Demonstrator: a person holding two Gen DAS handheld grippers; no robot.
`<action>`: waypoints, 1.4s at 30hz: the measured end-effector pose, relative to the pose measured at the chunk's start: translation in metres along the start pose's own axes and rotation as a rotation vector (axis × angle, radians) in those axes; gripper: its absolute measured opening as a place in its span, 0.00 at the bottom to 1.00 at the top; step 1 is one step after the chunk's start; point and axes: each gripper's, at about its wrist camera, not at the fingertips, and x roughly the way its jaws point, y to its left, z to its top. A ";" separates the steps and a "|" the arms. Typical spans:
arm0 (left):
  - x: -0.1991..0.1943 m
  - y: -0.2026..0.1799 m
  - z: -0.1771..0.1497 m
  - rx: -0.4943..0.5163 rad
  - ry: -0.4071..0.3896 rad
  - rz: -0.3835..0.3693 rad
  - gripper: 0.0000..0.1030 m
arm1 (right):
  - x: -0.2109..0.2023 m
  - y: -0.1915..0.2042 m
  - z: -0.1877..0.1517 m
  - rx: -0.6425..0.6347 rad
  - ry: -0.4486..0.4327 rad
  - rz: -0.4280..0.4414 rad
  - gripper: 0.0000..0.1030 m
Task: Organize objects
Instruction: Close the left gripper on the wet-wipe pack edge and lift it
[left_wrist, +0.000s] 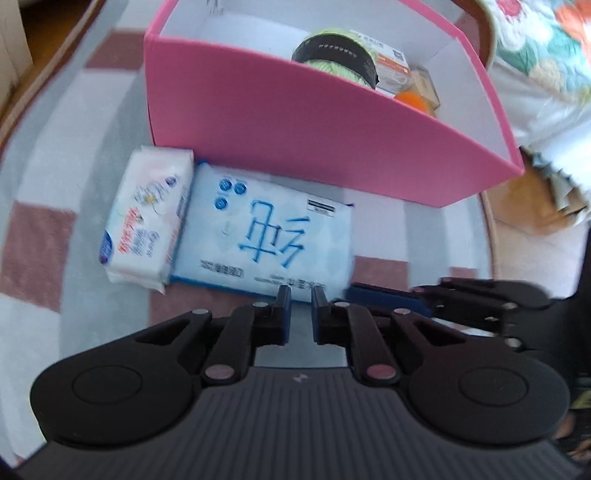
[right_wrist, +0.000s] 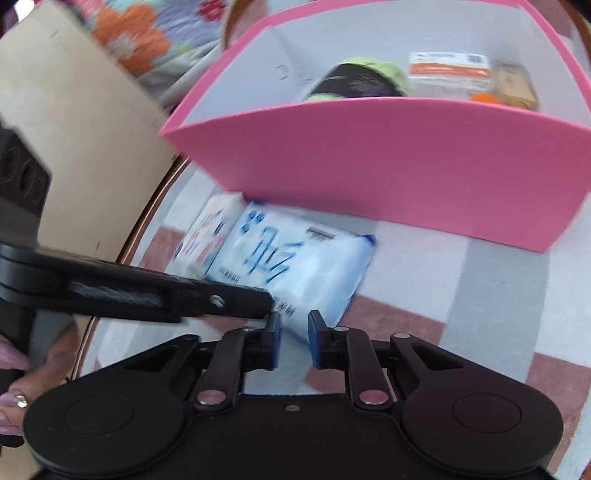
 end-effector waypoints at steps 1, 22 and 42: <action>-0.001 0.001 0.000 0.004 -0.027 0.021 0.10 | 0.000 0.003 -0.001 -0.018 -0.003 -0.010 0.20; 0.006 0.013 0.020 0.029 -0.156 0.207 0.53 | 0.005 -0.020 -0.002 0.124 -0.039 -0.025 0.39; 0.002 0.032 -0.005 -0.190 -0.042 0.006 0.30 | -0.003 -0.007 -0.010 0.021 0.033 -0.052 0.45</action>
